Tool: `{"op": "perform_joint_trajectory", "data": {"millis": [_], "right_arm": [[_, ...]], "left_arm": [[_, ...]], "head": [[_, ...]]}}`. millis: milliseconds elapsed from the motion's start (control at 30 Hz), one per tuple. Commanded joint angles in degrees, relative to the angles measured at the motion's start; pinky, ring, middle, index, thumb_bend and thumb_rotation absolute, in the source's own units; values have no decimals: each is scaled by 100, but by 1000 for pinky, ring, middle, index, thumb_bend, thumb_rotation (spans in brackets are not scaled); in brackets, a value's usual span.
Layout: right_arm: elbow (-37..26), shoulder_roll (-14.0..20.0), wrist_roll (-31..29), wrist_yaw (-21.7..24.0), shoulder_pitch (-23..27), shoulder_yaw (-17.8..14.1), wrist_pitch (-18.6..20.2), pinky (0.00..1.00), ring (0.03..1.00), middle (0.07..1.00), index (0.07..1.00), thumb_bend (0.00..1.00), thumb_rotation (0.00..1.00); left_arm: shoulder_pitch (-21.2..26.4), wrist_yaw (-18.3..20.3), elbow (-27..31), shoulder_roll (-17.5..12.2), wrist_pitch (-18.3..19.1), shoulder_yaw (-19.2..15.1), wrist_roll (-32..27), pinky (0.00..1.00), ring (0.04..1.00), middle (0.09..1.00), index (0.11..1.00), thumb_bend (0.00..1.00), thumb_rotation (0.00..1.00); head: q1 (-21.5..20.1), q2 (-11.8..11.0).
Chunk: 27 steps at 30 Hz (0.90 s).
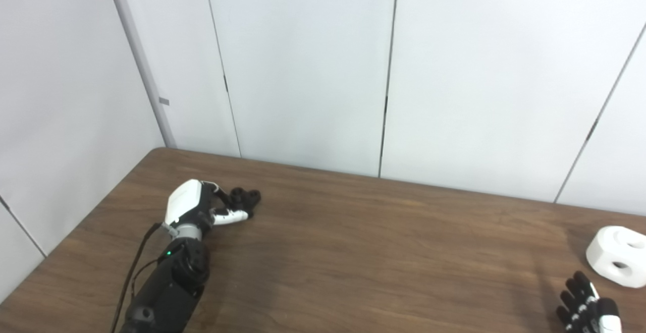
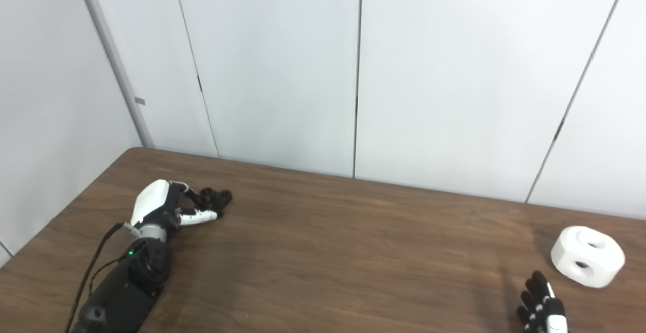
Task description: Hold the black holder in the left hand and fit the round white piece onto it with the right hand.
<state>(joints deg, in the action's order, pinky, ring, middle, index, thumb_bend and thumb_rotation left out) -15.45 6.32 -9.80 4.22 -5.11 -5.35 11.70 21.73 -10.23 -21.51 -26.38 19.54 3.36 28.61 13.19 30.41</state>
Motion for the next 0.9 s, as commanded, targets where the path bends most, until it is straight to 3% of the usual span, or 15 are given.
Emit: {"op": "perform_joint_trajectory", "data": {"millis": [0,433,867], "right_arm": [[-169,-2,11,9,136,16,-130,1000,1000,1000,1000,509,1000],[33,-69,46,-22,224,-9,-274,1000,1000,1000,1000,510,1000],[-57,-215,136,-114,249,44,-226,1000,1000,1000,1000,552,1000]], "left_arm": [[0,190,350,-21,-6,84,3,1000,930,813,486,520,46],[-715,575,1911,158,-121,919,792,971,903,793,485,522,48],[-1271,621,2724,522,-579,1536,1496,1000,902,794,485,522,49]], "head": [[-14,4],[-258,60],[-730,319]]}}
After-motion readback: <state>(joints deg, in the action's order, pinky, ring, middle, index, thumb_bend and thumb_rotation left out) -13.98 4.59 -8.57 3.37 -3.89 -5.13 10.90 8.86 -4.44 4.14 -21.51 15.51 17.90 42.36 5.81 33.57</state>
